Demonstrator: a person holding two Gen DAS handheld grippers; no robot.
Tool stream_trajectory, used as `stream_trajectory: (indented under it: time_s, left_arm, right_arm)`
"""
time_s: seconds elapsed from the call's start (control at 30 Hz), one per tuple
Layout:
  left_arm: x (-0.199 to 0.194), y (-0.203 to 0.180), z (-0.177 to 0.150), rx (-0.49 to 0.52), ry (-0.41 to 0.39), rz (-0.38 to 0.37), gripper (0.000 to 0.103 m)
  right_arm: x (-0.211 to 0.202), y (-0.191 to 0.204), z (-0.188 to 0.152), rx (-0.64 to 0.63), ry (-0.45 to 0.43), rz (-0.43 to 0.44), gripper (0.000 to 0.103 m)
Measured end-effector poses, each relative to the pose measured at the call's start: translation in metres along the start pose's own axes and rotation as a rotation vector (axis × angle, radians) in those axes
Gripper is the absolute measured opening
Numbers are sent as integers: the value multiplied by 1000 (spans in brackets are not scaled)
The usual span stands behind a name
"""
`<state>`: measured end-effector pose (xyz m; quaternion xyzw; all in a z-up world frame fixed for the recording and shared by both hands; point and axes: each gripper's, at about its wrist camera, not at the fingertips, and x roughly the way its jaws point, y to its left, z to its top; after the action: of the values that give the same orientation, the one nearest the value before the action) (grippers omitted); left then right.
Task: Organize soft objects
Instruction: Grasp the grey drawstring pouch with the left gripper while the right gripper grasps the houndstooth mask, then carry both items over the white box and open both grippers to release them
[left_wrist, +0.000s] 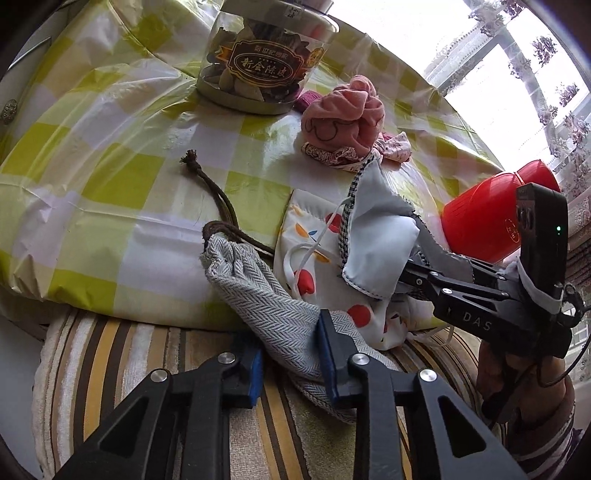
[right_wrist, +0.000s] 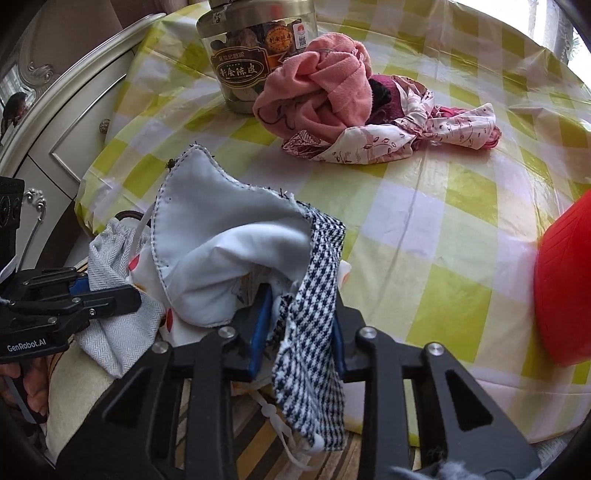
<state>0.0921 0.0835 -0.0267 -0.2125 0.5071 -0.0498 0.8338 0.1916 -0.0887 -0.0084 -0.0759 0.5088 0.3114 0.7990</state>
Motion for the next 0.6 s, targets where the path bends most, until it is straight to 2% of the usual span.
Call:
stream_trajectory:
  time_s: [0.1, 0.43, 0.6]
  left_arm:
    - [-7, -1, -2, -2, -33, 12, 19]
    - [-39, -3, -9, -21, -163, 85, 18]
    - [-47, -11, -15, -18, -180, 102, 18]
  right_arm:
    - [-8, -4, -2, 14, -30, -3, 23]
    - [-57, -29, -22, 103, -131, -10, 22]
    - [-81, -41, -36, 152, -172, -12, 22]
